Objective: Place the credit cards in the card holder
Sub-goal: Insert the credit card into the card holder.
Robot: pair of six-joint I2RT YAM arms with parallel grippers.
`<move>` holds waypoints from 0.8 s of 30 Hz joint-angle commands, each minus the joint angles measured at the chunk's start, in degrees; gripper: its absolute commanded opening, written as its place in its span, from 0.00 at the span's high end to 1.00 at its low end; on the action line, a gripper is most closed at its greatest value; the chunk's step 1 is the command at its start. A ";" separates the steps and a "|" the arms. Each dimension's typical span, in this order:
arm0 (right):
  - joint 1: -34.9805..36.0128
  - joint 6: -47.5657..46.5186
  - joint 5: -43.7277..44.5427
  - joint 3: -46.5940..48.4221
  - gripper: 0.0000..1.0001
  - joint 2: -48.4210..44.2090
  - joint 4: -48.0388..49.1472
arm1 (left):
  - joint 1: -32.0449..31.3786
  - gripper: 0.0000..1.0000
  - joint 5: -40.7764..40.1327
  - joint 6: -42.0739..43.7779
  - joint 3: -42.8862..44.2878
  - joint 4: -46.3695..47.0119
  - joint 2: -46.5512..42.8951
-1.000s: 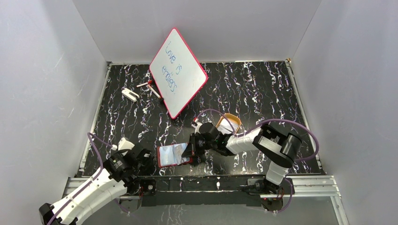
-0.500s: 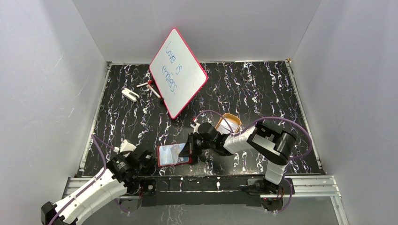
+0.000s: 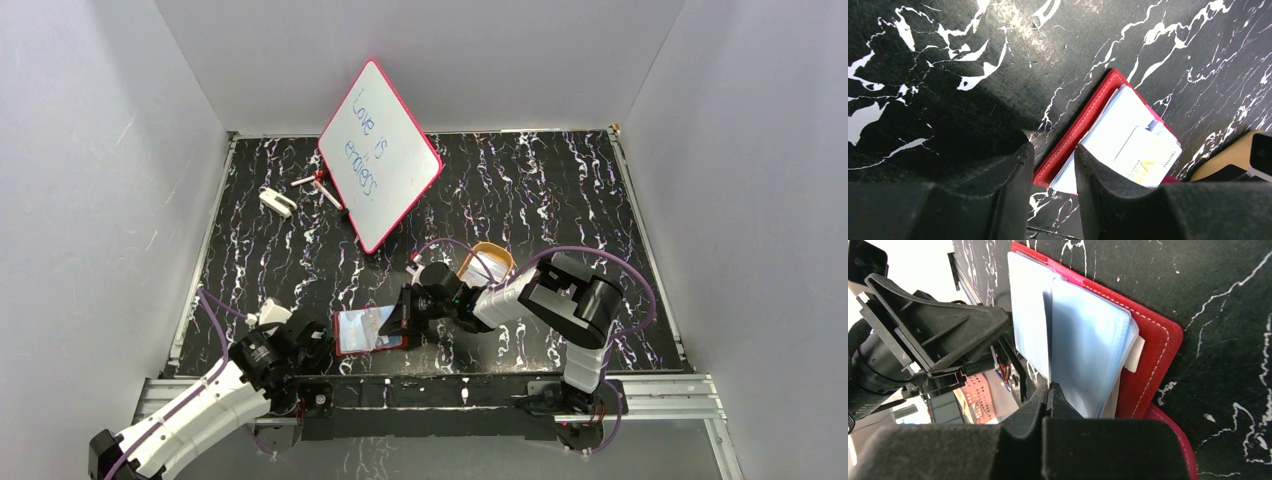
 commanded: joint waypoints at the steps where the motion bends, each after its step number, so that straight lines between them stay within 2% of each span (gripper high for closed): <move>1: 0.20 2.18 2.20 0.40 1.00 -0.49 3.93 | -0.17 0.66 0.34 -0.33 -1.53 -1.51 -0.40; 9: 0.15 3.28 4.01 0.39 1.00 -0.43 5.27 | -0.18 0.67 1.47 0.29 -2.19 0.13 -0.08; 24: 0.34 3.91 -0.21 2.32 1.00 4.16 6.65 | -0.22 0.69 2.63 0.56 -3.05 1.56 0.15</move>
